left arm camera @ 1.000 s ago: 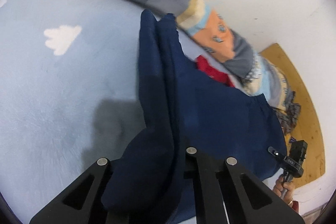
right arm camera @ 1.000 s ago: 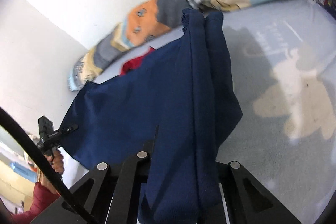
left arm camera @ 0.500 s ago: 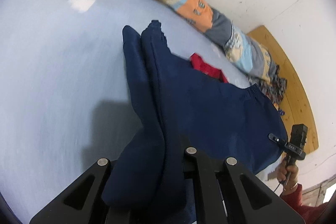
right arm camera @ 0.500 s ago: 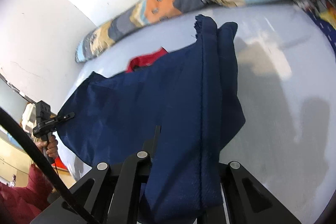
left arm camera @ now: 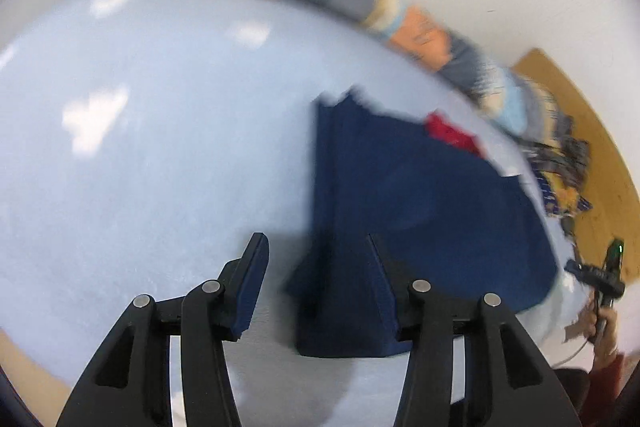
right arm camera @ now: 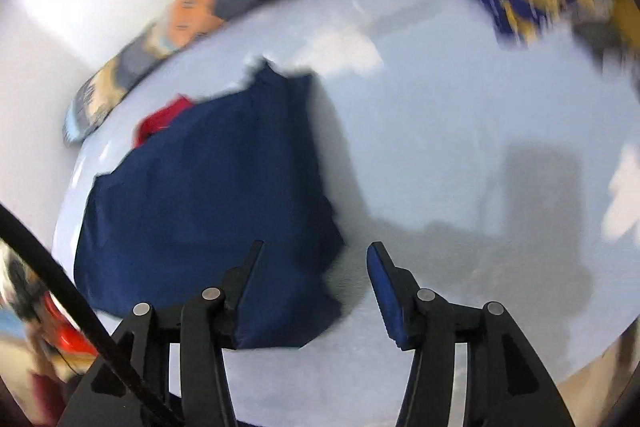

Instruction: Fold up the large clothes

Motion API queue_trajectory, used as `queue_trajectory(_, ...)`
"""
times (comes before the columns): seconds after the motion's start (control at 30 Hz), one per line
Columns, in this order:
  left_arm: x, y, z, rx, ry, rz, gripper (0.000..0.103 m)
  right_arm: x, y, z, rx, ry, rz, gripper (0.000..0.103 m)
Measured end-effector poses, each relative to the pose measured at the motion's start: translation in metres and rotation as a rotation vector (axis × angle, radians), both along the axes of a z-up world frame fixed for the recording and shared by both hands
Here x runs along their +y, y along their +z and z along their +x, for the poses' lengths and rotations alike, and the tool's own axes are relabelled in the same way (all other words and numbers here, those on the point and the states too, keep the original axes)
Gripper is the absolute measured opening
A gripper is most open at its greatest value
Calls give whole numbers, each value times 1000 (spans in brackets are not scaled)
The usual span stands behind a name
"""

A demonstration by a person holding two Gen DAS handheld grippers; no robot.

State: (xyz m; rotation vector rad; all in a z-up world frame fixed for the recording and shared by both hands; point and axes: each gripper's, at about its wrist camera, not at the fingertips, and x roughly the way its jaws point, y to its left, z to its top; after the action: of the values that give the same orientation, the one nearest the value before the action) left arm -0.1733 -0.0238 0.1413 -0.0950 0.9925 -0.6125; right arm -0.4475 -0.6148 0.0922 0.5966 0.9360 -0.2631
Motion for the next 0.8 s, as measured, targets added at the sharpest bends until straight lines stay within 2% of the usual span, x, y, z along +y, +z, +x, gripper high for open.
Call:
queue_trajectory(0.03, -15, 16, -8, -33, -30, 0, 50, 19, 16, 5, -27, 56, -19, 57)
queue_trajectory(0.1, -49, 35, -28, -96, -83, 24, 64, 55, 30, 20, -58, 154, -41, 58)
queue_trajectory(0.13, -63, 37, -35, -106, -108, 29, 71, 73, 31, 29, -55, 195, -41, 58)
queue_trajectory(0.17, -80, 33, -41, -99, -137, 40, 71, 93, 23, 42, -20, 233, -38, 58)
queue_trajectory(0.2, -98, 25, -45, -86, -171, 64, 71, 107, 14, 52, 23, 253, -37, 58)
queue_trajectory(0.27, -130, -5, -52, -68, -227, 169, 71, 115, -12, 63, 104, 258, -40, 56)
queue_trajectory(0.3, -135, -21, -50, -37, -225, 219, 71, 108, -29, 61, 166, 233, -56, 56)
queue_trajectory(0.33, -137, -44, -44, 44, -216, 266, 70, 96, -48, 56, 243, 194, -57, 55)
queue_trajectory(0.37, -138, -60, -38, 106, -213, 291, 67, 83, -64, 51, 278, 163, -23, 51)
queue_trajectory(0.4, -132, -80, -30, 152, -186, 338, 62, 71, -74, 46, 287, 128, 25, 31)
queue_trajectory(0.43, -129, -91, -26, 160, -164, 381, 48, 58, -80, 39, 294, 76, 75, 21)
queue_trajectory(0.47, -127, -91, -23, 157, -151, 396, 42, 51, -77, 36, 293, 35, 87, 15)
queue_trajectory(0.5, -123, -87, -21, 148, -132, 388, 39, 49, -70, 34, 280, 11, 76, 20)
queue_trajectory(0.53, -121, -77, -18, 122, -107, 356, 40, 55, -53, 38, 236, 6, 26, 26)
queue_trajectory(0.57, -123, -64, -16, 88, -91, 314, 46, 61, -41, 43, 205, 16, -5, 46)
queue_trajectory(0.6, -127, -54, -14, 60, -81, 283, 53, 69, -27, 52, 158, 28, -36, 60)
queue_trajectory(0.63, -134, -44, -11, 26, -63, 256, 69, 72, -20, 58, 131, 29, -50, 61)
queue_trajectory(0.67, -144, -34, -5, -15, -40, 236, 81, 76, -7, 70, 88, 25, -79, 61)
queue_trajectory(0.73, -169, -31, 5, -73, -23, 222, 84, 78, 10, 99, 36, 10, -151, 61)
queue_trajectory(0.8, -179, -36, 20, -96, -10, 213, 84, 77, 12, 130, 19, -4, -220, 61)
